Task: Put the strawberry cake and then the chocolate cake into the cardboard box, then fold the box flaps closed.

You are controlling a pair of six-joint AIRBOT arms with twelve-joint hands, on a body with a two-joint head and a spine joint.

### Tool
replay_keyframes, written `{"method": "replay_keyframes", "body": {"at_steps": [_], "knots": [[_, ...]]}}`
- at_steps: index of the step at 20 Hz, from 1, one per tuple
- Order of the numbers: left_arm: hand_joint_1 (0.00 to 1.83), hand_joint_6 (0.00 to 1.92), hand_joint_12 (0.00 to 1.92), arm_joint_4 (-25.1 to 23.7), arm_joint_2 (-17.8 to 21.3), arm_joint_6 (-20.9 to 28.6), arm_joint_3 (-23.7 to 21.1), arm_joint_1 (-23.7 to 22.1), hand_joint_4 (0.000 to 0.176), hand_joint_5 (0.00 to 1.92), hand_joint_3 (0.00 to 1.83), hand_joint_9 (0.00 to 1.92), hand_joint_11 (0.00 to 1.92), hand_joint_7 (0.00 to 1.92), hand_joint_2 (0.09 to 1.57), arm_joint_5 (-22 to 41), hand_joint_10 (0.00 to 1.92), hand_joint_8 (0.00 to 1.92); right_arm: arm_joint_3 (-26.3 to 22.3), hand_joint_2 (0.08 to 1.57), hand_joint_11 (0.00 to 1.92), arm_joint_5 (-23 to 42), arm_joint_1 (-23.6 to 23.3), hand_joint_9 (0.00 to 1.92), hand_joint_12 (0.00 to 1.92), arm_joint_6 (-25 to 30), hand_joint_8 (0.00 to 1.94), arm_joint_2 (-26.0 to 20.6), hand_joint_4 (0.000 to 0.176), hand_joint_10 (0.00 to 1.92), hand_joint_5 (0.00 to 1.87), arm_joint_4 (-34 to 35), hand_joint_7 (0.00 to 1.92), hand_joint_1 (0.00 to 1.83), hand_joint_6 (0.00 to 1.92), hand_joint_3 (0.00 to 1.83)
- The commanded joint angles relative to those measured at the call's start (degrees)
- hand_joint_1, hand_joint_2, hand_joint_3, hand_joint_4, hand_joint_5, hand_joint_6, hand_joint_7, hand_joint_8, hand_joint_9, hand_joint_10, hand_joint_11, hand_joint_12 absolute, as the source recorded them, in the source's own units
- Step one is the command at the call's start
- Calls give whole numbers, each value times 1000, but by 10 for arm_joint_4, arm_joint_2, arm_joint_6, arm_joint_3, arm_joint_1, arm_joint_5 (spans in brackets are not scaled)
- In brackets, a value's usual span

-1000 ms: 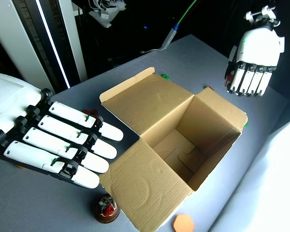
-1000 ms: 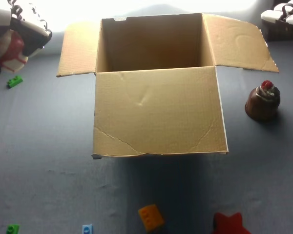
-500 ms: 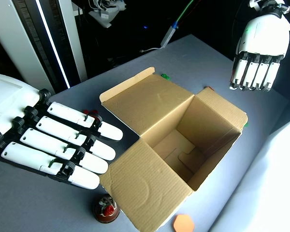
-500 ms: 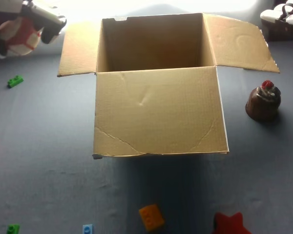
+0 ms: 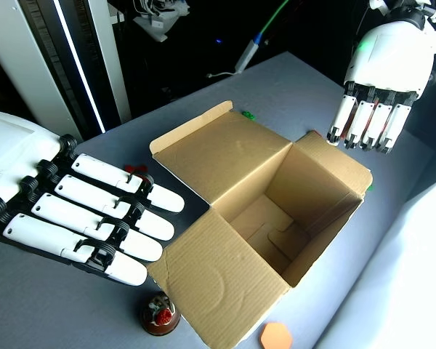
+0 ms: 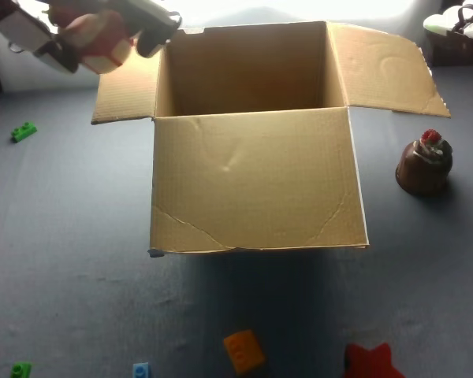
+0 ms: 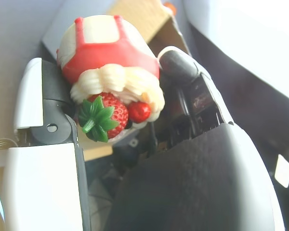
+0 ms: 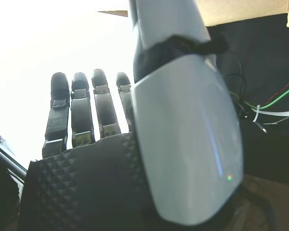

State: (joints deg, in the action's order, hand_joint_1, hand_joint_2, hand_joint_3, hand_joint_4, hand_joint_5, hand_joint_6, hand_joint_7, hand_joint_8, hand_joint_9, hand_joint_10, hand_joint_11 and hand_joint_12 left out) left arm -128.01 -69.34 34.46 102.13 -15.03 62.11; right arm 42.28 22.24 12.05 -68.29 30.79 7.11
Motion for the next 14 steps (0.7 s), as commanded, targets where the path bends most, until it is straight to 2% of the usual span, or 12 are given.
{"method": "replay_keyframes", "body": {"at_steps": [1,3,4,5,6,7,8,9,10,11,13,14], "knots": [[1243,1739,1920,38,0,0,2,-11,0,408,3,518,259,454,1390,-13,1816,1747,1,986,0,68,-10,91,406,0,1,-8,17,6,7,1,74,995,11,1],[1240,1752,1920,38,-12,5,0,-11,0,424,0,525,265,463,1387,-10,1790,1736,1,1001,0,67,-10,84,327,0,0,-8,16,3,1,1,65,985,1,5],[1395,1572,1896,38,-18,9,-1,-10,0,277,0,526,252,458,1348,-8,1768,1729,1,986,0,67,-10,94,440,0,3,-8,6,7,8,1,57,1024,3,0],[1275,1738,1906,40,-24,11,-2,-8,0,374,5,537,295,483,1373,-7,1764,1716,1,989,0,67,-10,90,445,0,0,-8,9,4,9,1,47,1033,3,0],[1275,1738,1906,42,-29,14,-2,-6,0,374,5,537,295,483,1373,-5,1764,1716,1,989,0,67,-10,90,445,0,0,-8,9,4,9,1,47,1033,3,0],[1259,1725,1837,46,-38,17,-3,-2,0,455,0,581,381,514,1357,-1,1701,1676,1,974,0,67,-11,110,671,0,1,-8,14,9,5,1,51,1032,1,0],[1095,1716,1866,47,-42,19,-4,1,6,492,0,428,352,547,1371,0,1646,1655,1,973,0,67,-11,106,662,0,0,-8,23,7,11,1,43,1031,3,0],[1218,1737,1888,48,-50,19,-3,6,0,466,4,526,334,501,1366,1,1726,1666,1,976,0,67,-11,110,659,0,2,-8,31,8,3,1,46,1030,0,0],[1218,1737,1888,48,-55,19,-2,9,0,466,4,526,334,501,1366,1,1726,1666,1,976,0,67,-11,110,659,0,2,-8,31,8,3,1,46,1030,0,0],[1425,1542,1866,48,-61,19,-1,14,0,247,0,552,287,454,1327,1,1732,1711,1,1016,0,67,-11,58,363,0,1,-8,32,5,0,1,56,967,0,12],[1431,1585,1871,48,-76,19,4,20,0,206,1,541,315,419,1339,-1,1744,1770,1,1033,0,67,-11,43,161,0,4,-8,24,2,0,1,31,995,0,13],[1431,1585,1871,49,-84,19,10,23,0,206,1,541,315,419,1339,-1,1744,1770,1,1033,0,67,-11,43,161,0,4,-8,24,2,0,1,31,995,0,13]]}}
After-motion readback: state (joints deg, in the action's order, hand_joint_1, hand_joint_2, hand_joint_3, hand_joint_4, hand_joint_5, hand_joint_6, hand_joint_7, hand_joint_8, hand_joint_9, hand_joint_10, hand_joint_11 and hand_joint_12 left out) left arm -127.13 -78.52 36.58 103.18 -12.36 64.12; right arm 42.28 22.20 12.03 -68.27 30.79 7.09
